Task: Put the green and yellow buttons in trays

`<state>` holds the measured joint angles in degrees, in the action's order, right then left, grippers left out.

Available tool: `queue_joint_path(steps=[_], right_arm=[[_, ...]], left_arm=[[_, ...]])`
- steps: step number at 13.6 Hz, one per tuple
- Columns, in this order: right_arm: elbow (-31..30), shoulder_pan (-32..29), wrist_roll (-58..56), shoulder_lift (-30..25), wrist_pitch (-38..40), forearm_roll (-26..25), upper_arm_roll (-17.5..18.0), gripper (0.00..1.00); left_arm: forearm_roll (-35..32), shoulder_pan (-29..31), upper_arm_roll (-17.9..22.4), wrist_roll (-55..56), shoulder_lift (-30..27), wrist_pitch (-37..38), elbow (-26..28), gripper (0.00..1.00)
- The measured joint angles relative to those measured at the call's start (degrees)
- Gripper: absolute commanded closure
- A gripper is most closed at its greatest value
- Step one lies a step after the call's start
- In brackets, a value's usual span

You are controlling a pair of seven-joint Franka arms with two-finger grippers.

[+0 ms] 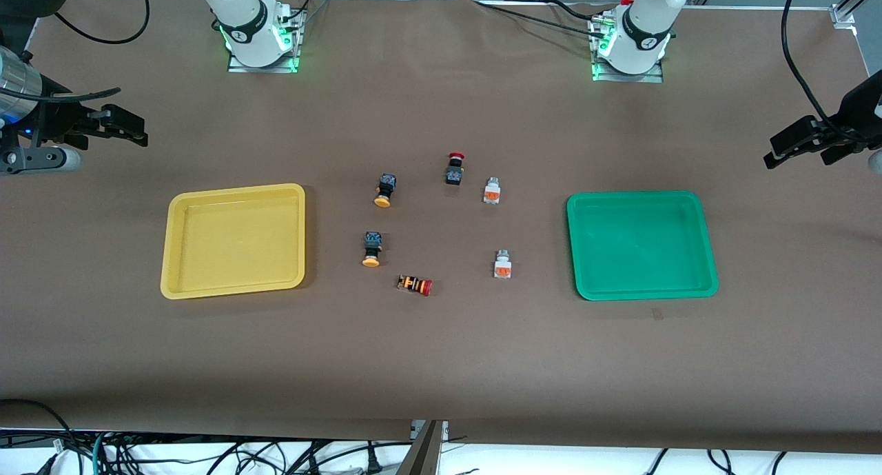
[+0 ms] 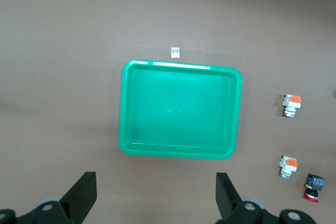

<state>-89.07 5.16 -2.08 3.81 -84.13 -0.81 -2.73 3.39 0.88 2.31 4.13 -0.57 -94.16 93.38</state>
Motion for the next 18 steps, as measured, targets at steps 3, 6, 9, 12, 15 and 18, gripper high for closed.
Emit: queue_joint_path(steps=[3,6,9,12,15,18], right_arm=[[0.00,0.00,0.02,0.00,-0.01,-0.01,0.00,0.00],[0.00,0.00,0.02,0.03,-0.10,-0.01,0.00,0.00],[0.00,0.00,0.02,0.25,-0.54,-0.01,0.00,0.00],[0.01,0.00,0.02,1.65,-1.04,-0.01,0.03,0.00],[-0.02,0.01,0.04,4.52,-1.77,-0.42,0.04,0.00],[-0.03,1.04,0.44,7.92,-4.05,-0.58,0.35,0.00]], left_arm=[[0.00,0.00,0.01,-0.02,0.47,1.88,0.01,0.00],[0.00,0.01,0.02,-0.02,0.66,2.03,0.00,0.00],[0.00,-0.03,0.00,-0.05,0.75,2.08,0.00,0.00],[0.03,-1.01,-0.99,-0.06,2.35,2.07,-0.14,0.00],[0.08,-1.99,-5.62,0.06,6.48,1.64,-1.44,0.00],[0.16,-5.64,-9.20,1.61,12.80,0.22,-4.86,0.00]])
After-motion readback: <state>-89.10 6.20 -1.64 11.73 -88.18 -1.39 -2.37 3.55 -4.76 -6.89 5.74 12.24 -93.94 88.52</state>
